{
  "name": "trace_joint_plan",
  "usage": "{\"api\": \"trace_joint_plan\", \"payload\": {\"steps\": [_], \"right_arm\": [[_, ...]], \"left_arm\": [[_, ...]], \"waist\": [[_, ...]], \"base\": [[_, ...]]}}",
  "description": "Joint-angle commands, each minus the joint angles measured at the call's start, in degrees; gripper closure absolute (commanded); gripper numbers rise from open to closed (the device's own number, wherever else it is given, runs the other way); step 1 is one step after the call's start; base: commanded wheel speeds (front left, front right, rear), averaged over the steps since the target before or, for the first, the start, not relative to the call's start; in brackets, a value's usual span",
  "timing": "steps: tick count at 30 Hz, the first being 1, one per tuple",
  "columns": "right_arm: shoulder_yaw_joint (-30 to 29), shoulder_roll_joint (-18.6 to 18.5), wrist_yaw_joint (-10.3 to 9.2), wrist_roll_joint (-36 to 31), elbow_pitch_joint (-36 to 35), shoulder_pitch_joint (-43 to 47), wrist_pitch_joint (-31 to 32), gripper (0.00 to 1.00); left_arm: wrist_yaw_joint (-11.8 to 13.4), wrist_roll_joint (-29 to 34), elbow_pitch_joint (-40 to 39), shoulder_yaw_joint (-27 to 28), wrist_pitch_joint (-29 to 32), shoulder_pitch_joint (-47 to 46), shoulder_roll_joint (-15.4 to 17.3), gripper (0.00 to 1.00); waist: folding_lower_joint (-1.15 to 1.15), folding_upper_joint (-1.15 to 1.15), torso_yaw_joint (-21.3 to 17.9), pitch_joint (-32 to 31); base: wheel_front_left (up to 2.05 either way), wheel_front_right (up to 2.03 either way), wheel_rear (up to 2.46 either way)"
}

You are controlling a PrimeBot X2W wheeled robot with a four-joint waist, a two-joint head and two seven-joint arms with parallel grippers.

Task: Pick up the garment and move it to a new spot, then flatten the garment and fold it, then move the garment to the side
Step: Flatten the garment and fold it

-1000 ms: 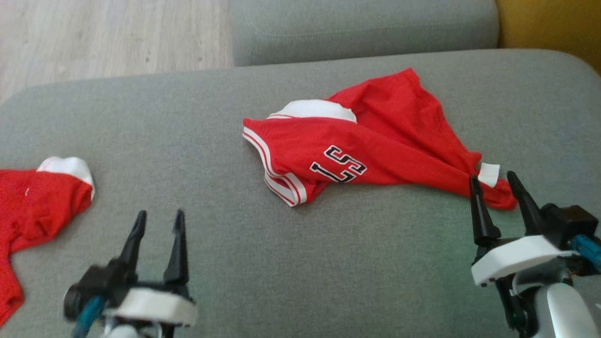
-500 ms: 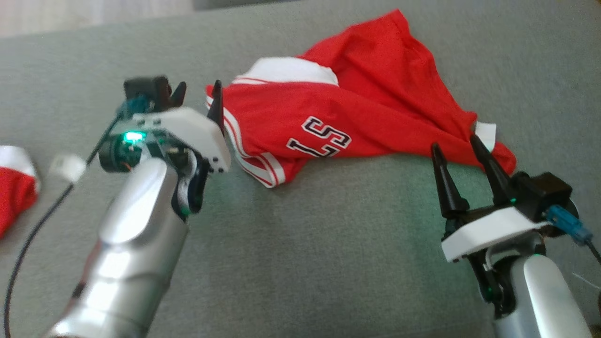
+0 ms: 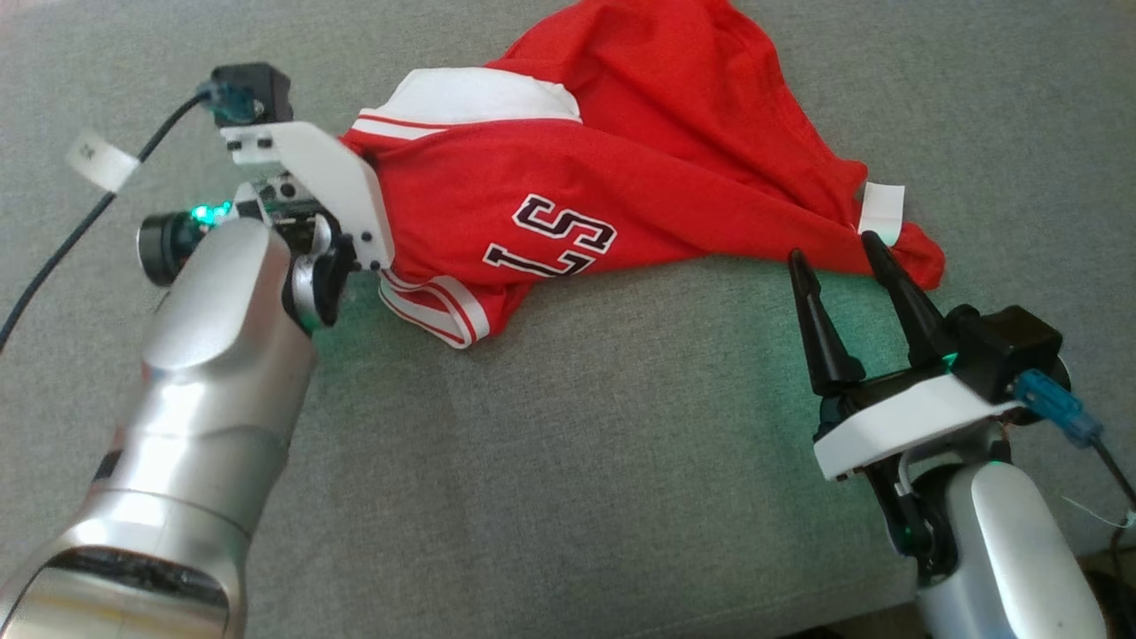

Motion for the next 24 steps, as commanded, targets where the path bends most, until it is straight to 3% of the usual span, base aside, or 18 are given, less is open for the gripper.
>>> {"api": "trace_joint_plan", "payload": {"steps": [1,9,14,18,24], "right_arm": [[0.96,-0.09,0.44,0.31,-1.7,-1.48,-0.66,0.0],[0.37,-0.03,0.44,0.61,-1.64,-1.26,-0.65,0.0],[-0.52,-0.06,0.44,0.65,-1.73,-0.64,-0.45,0.0],[-1.3,-0.06,0.44,0.69,-1.91,0.02,-0.22,0.0],[-3.02,0.05,0.44,0.62,-2.58,1.43,0.24,0.0]], "left_arm": [[-0.87,0.31,-0.85,0.64,-0.62,-0.76,1.51,1.0],[-3.15,2.45,-3.44,-0.02,-14.72,-1.73,1.16,1.0],[-7.99,4.61,-8.93,-1.51,-30.67,-2.08,0.44,1.0],[-13.54,5.63,-16.52,-7.16,-37.91,1.92,1.07,1.0],[-14.47,6.02,-32.01,-21.67,-39.72,14.51,8.77,1.0]], "waist": [[0.0,0.0,0.1,-0.1],[0.0,0.0,1.6,-1.97],[0.0,0.0,3.48,-4.21],[0.0,0.0,5.08,-5.97],[0.0,0.0,7.71,-7.61]], "base": [[0.0,0.0,0.0],[0.0,0.0,0.0],[0.0,0.0,0.0],[0.0,0.0,0.0],[0.0,0.0,0.0]]}}
